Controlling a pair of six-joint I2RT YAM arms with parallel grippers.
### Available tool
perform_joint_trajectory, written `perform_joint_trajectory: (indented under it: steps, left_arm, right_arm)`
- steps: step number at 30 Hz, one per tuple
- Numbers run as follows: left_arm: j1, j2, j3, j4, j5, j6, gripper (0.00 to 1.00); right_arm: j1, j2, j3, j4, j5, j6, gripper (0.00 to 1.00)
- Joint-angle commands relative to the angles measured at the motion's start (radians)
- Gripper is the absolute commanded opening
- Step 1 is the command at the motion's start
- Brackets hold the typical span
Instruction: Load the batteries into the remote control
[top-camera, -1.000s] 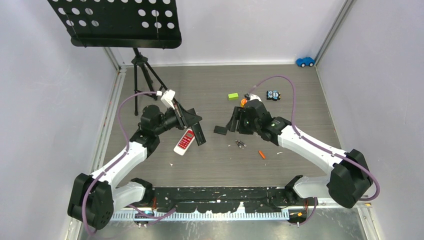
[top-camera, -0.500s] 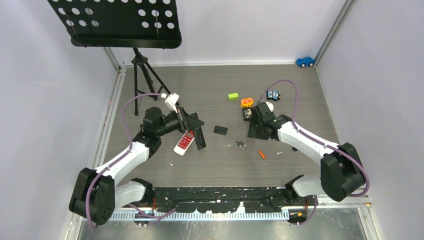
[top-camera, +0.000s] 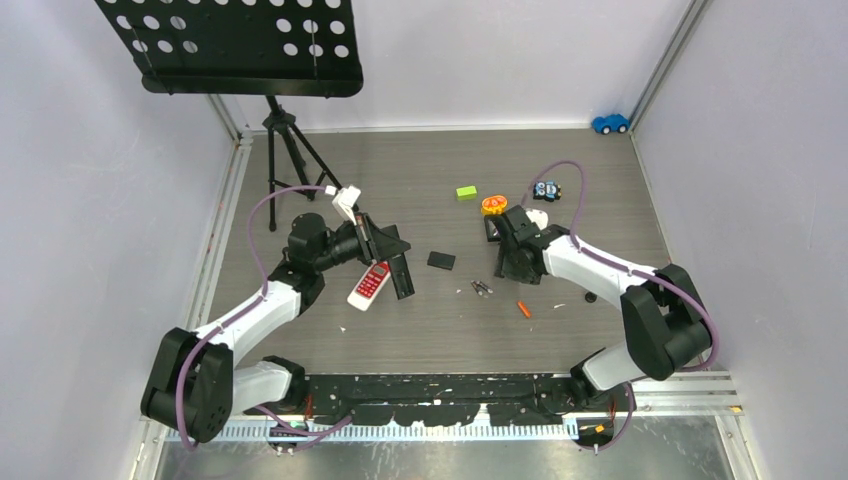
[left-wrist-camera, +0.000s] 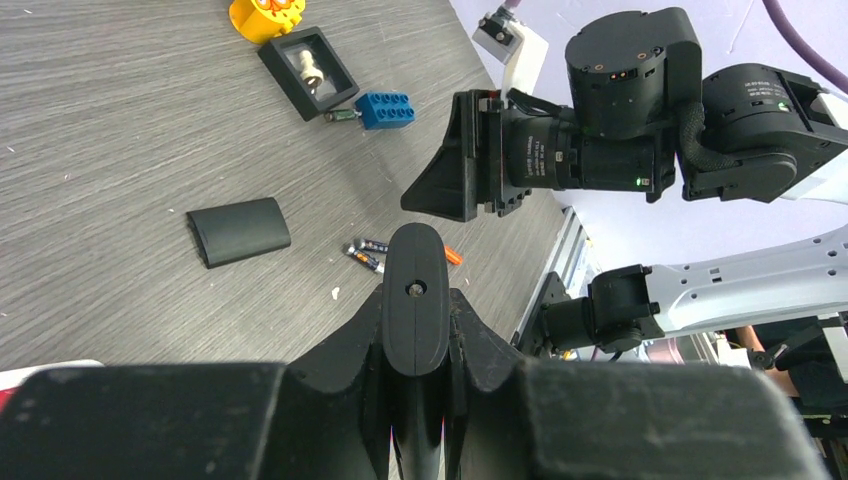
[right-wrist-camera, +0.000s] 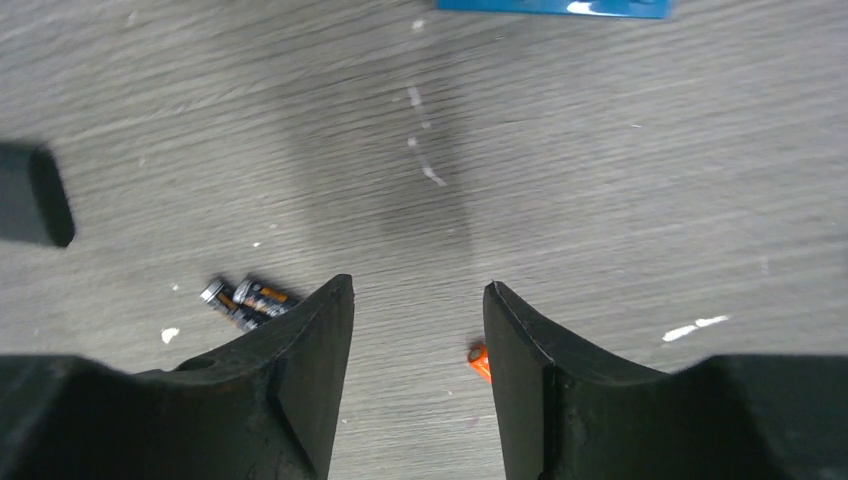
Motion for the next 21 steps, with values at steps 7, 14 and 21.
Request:
perform_joint_trajectory:
  steps: [7,14,21]
  left_arm:
    - [0.002,-0.007,0.005,0.057,0.013,0.002,0.0]
    - [0.002,-0.006,0.006,0.051,0.016,0.007,0.0]
    - [0.002,-0.008,0.006,0.059,0.05,0.005,0.0]
  right_arm:
    - [-0.017,-0.072,-0.018,-0.137,0.059,0.228,0.62]
    - [-0.018,-0.14,-0.078,-0.154,0.041,0.244,0.57]
    - [-0.017,-0.152,-0.088,-0.158,0.038,0.221,0.55]
